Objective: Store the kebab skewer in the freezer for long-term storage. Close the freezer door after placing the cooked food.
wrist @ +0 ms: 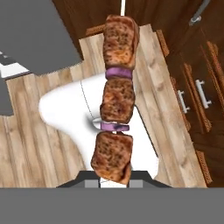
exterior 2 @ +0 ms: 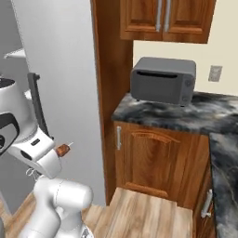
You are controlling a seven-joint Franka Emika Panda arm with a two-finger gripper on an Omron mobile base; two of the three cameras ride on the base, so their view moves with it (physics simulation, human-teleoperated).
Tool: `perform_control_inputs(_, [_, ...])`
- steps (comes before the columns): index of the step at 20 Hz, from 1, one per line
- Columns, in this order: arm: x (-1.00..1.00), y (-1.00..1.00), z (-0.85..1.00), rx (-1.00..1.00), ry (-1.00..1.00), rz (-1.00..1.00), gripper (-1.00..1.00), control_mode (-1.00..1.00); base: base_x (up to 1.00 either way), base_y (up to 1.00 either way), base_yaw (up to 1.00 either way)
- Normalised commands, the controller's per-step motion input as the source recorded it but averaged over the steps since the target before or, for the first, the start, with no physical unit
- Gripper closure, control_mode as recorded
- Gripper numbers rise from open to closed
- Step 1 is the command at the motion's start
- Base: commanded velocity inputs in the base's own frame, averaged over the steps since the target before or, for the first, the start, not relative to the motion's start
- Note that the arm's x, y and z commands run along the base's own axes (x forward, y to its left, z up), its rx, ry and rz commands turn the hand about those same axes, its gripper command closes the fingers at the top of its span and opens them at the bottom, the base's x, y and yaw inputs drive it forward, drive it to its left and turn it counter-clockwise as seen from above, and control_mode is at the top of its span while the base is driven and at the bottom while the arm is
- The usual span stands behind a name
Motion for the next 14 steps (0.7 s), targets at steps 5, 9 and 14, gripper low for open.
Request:
perform_control_inputs(5, [0.00, 0.00, 0.00, 0.00, 0.00, 0.00, 1.00, 1.00, 0.50, 0.81, 0.43])
perform_control_inputs(9, [0.00, 0.00, 0.00, 0.00, 0.00, 0.00, 1.00, 1.00, 0.75, 0.37, 0.46])
perform_control_inputs(14, [0.00, 0.00, 0.00, 0.00, 0.00, 0.00, 1.00, 1.00, 0.69, 0.17, 0.30])
